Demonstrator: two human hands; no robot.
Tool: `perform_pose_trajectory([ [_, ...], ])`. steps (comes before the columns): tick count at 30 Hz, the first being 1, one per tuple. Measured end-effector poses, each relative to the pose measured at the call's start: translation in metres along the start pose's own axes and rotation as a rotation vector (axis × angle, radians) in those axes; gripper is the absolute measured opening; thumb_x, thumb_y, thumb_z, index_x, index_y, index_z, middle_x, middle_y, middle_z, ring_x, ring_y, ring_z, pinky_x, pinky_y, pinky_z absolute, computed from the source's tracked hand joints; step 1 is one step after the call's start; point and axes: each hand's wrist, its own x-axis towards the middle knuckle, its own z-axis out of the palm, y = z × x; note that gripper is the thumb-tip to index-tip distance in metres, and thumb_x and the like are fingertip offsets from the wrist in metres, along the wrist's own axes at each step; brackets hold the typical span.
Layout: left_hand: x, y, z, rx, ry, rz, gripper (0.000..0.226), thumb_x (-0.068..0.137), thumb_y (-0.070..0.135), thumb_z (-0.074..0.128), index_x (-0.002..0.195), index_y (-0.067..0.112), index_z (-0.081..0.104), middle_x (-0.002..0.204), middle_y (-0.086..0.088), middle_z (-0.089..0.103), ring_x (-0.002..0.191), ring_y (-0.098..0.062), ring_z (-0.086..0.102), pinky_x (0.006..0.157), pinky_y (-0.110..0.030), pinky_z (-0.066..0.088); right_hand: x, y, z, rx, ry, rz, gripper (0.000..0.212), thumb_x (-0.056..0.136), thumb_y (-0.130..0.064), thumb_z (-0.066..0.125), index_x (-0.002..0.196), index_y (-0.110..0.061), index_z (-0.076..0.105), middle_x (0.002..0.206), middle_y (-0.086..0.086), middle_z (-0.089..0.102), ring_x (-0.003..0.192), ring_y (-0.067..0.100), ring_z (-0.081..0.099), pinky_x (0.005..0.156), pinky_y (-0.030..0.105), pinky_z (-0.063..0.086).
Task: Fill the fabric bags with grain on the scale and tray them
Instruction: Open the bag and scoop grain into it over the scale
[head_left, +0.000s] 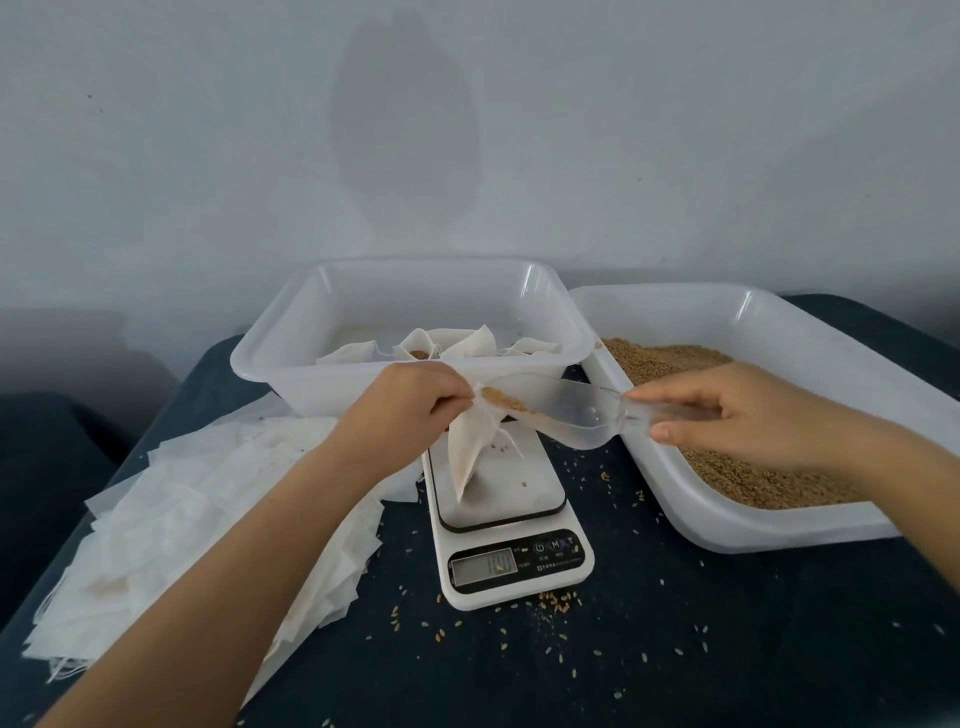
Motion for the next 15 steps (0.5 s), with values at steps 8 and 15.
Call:
perform_pose_trajectory([
  [8, 0.002, 0.015, 0.006, 0.052, 0.004, -0.123, 0.014, 0.086, 0.016, 0.057, 0.079, 0.011, 0.068, 0.084, 0.001, 0.064, 0.077, -0.014, 0.058, 0.074, -0.032, 0.047, 0.0, 0.017, 0.021, 0.142, 0.309, 0.034, 0.036, 0.082, -0.045, 0.064, 0.108, -0.066, 0.05, 0.103, -0.051, 0.052, 0.097, -0.019, 0.056, 0.085, 0.016, 0.044],
  [15, 0.006, 0.017, 0.019, 0.031, -0.015, -0.106, 0.014, 0.088, 0.022, 0.059, 0.098, 0.016, 0.065, 0.102, 0.008, 0.054, 0.08, -0.011, 0.058, 0.075, -0.03, 0.048, 0.007, 0.014, 0.036, 0.066, 0.417, 0.077, 0.037, 0.088, -0.039, 0.062, 0.117, -0.059, 0.051, 0.102, -0.049, 0.046, 0.088, -0.017, 0.05, 0.078, 0.011, 0.036],
])
